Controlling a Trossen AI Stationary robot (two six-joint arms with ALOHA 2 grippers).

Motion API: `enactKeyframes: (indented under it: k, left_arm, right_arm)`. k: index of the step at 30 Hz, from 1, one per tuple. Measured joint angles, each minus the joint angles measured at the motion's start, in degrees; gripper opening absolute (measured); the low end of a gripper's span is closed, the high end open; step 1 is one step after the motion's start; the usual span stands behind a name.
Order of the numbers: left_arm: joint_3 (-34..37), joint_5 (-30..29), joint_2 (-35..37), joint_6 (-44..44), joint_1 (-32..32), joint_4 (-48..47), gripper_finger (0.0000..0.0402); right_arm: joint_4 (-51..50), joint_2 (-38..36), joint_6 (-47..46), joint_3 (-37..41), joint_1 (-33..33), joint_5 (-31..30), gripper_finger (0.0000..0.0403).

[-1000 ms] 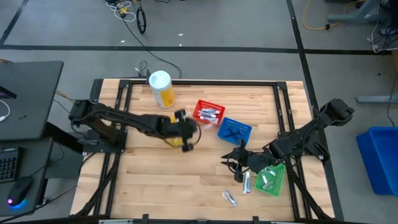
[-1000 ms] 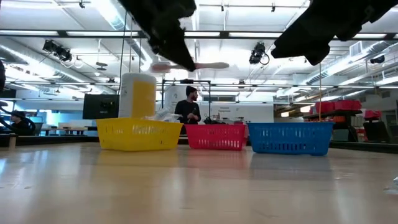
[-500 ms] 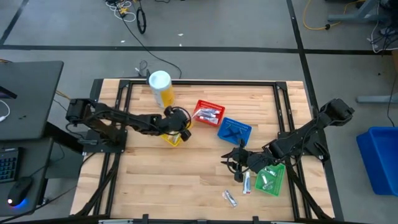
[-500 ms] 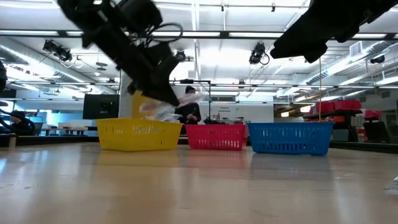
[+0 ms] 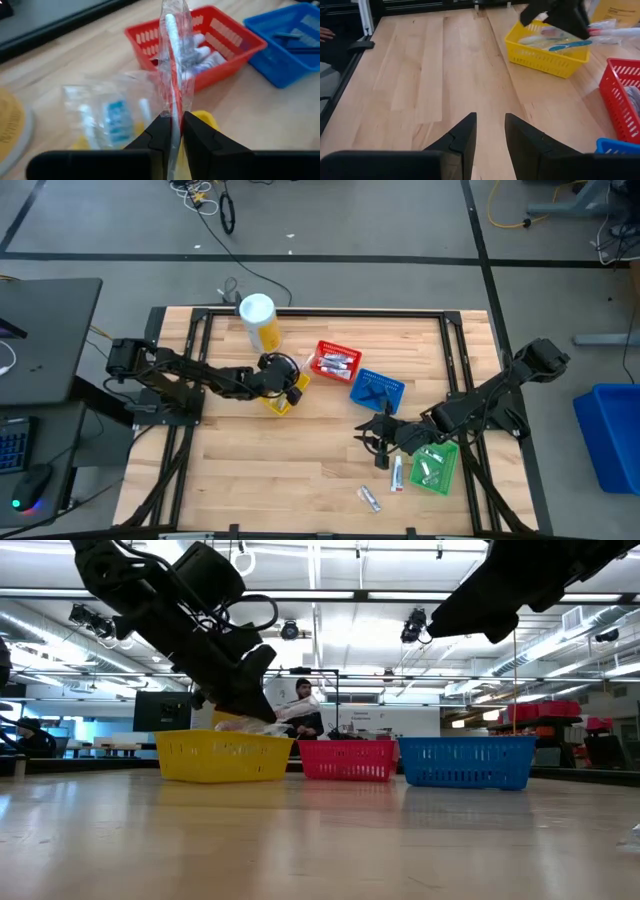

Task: Pick & Place Travel size toiletries
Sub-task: Put the orange toothbrush into the yellow bin

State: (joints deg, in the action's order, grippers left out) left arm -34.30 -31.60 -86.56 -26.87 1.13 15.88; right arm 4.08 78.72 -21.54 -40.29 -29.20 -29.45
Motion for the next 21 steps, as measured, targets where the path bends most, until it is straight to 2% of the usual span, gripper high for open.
enactKeyframes:
  k: [7, 16, 21]
  left_arm:
    - [0.00, 3.01, 0.00, -3.87, -2.54, -2.00, 0.0041]
    - [0.00, -3.99, -0.15, -10.34, -6.83, -9.52, 0.0044]
    - [0.00, -3.43, -0.15, -9.55, -7.19, -9.05, 0.0059]
  right_arm:
    - [0.00, 0.00, 0.00, 0.00, 1.46, 0.00, 0.0108]
    - [0.01, 0.00, 2.27, -0.01, 3.34, -0.02, 0.0112]
    - [0.02, 0.00, 5.61, 0.00, 4.09, 0.11, 0.0135]
